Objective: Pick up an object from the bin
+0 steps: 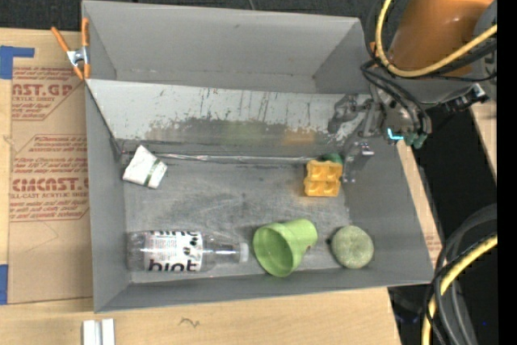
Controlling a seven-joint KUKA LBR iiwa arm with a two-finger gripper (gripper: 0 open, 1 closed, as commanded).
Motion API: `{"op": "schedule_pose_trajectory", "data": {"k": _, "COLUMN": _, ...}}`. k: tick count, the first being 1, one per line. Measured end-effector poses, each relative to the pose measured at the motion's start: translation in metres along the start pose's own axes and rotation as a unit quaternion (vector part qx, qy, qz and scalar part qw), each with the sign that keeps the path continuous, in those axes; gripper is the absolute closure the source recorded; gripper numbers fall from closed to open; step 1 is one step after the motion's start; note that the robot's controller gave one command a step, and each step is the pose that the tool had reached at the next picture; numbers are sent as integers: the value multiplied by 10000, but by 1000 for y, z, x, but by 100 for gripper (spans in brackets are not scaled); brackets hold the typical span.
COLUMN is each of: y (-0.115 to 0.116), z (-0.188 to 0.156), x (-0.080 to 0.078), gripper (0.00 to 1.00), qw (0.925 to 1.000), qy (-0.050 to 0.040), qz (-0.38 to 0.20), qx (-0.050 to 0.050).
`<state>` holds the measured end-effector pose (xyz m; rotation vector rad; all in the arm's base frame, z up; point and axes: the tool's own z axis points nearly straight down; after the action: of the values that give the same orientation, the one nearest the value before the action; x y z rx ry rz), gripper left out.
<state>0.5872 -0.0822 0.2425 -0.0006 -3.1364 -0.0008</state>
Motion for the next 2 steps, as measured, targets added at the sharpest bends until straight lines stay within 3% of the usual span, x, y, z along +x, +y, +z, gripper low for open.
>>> {"op": "schedule_pose_trajectory", "data": {"k": 1, "y": 0, "z": -5, "x": -1, "gripper": 0, "qw": 10000, "qy": -40, "qz": -6, "qx": 5}}
{"op": "schedule_pose_trajectory", "data": {"k": 2, "y": -13, "z": 61, "x": 0, "gripper": 0, "qw": 9996, "qy": -63, "qz": 271, "qx": 2}}
